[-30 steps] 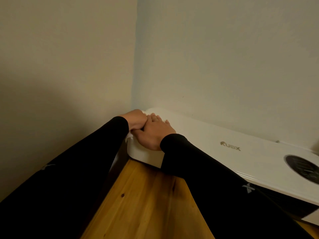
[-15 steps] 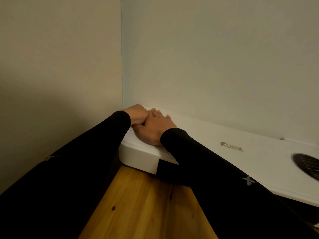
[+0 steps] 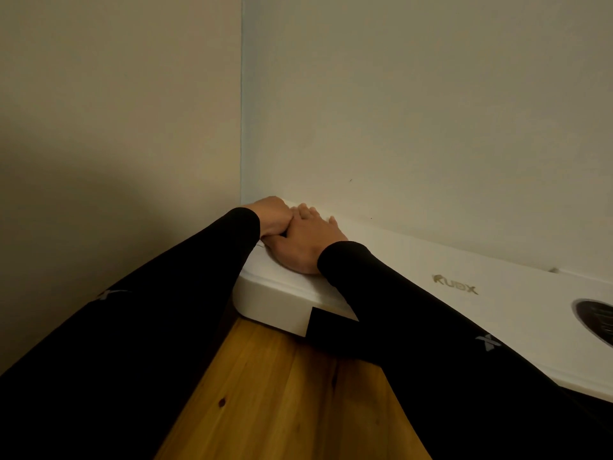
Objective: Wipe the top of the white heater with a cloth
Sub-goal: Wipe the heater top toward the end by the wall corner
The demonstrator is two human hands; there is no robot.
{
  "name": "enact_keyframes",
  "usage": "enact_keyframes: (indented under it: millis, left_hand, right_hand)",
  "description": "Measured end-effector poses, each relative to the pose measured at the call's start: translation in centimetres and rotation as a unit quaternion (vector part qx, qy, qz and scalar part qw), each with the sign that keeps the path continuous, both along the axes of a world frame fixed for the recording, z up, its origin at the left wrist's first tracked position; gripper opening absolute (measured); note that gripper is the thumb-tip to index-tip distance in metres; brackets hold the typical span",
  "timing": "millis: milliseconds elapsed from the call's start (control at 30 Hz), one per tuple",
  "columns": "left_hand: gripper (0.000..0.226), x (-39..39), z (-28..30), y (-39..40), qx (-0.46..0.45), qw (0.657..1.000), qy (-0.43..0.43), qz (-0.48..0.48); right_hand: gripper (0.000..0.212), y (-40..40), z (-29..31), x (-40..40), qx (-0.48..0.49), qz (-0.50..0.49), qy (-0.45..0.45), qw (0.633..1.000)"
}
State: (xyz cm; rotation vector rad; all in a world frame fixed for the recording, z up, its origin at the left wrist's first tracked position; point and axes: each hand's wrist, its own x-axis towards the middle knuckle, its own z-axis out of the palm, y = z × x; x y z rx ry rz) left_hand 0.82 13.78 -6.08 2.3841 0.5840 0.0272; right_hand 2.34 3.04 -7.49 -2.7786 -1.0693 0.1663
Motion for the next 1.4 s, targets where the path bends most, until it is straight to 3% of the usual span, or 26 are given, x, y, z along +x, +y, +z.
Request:
enact_keyframes:
  millis: [433, 967, 1400]
  left_hand:
    - [0.040, -1.9, 0.6, -0.4, -0.016, 1.000, 0.017, 0.000]
    - [0.031, -6.6, 1.0, -2.9, -0.018, 0.998, 0.021, 0.049]
    - [0.045, -10.8, -1.1, -5.1, -0.027, 0.988, -0.056, 0.141]
  right_hand:
    - [0.096, 0.0, 1.1, -0.5, -0.056, -0.007, 0.025, 0.998]
    - [0.091, -2.0, 1.1, -5.3, -0.052, 0.005, 0.022, 0.998]
    - [0.095, -4.5, 0.5, -9.6, -0.042, 0.025, -0.005, 0.999]
